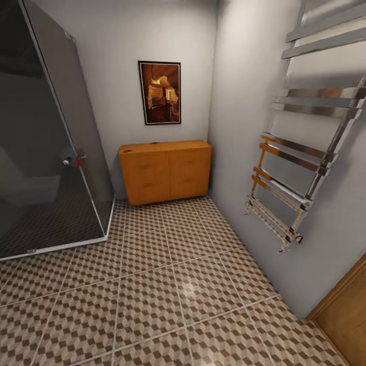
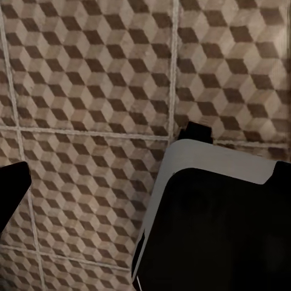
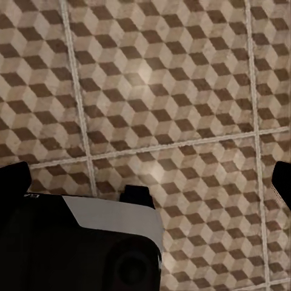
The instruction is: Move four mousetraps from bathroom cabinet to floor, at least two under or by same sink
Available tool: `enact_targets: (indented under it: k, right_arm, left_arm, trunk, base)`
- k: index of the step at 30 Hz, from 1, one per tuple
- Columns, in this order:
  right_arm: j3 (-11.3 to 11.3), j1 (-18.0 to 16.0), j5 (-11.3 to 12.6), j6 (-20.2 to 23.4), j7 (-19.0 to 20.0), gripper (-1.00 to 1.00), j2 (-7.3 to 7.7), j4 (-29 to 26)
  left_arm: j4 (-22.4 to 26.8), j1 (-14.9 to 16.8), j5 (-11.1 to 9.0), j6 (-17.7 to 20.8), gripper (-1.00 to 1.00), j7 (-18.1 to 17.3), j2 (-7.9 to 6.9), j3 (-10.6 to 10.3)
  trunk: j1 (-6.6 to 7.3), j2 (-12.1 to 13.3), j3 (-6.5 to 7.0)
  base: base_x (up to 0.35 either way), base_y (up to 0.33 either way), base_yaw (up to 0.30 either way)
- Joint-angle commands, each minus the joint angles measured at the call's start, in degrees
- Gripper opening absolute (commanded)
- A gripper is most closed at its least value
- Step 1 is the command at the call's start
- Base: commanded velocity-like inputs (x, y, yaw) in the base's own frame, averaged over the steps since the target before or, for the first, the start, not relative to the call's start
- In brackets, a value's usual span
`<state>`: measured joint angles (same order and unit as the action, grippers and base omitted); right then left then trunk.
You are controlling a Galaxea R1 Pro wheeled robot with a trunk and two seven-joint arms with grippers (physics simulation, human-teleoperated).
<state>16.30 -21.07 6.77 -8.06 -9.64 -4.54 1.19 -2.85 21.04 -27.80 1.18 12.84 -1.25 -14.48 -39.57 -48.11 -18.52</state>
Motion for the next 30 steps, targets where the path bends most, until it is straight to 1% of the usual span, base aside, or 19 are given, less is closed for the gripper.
enact_targets:
  k: [1,30]
  right_arm:
    - [0.5,-0.1,0.6,-0.3,-0.1,1.00,-0.03,0.2]
    - [0.5,-0.1,0.4,-0.3,0.0,1.00,0.09,0.2]
  left_arm:
    - [-0.1,0.1,-0.4,0.1,1.00,0.1,0.01,-0.5]
    - [-0.1,0.1,-0.4,0.1,1.00,0.1,0.01,-0.5]
  trunk:
    - [-0.04,0.0,-0.06]
    - [-0.04,0.0,-0.06]
  base:
    - [0.313,0.000,-0.007]
    - [0.329,0.000,-0.001]
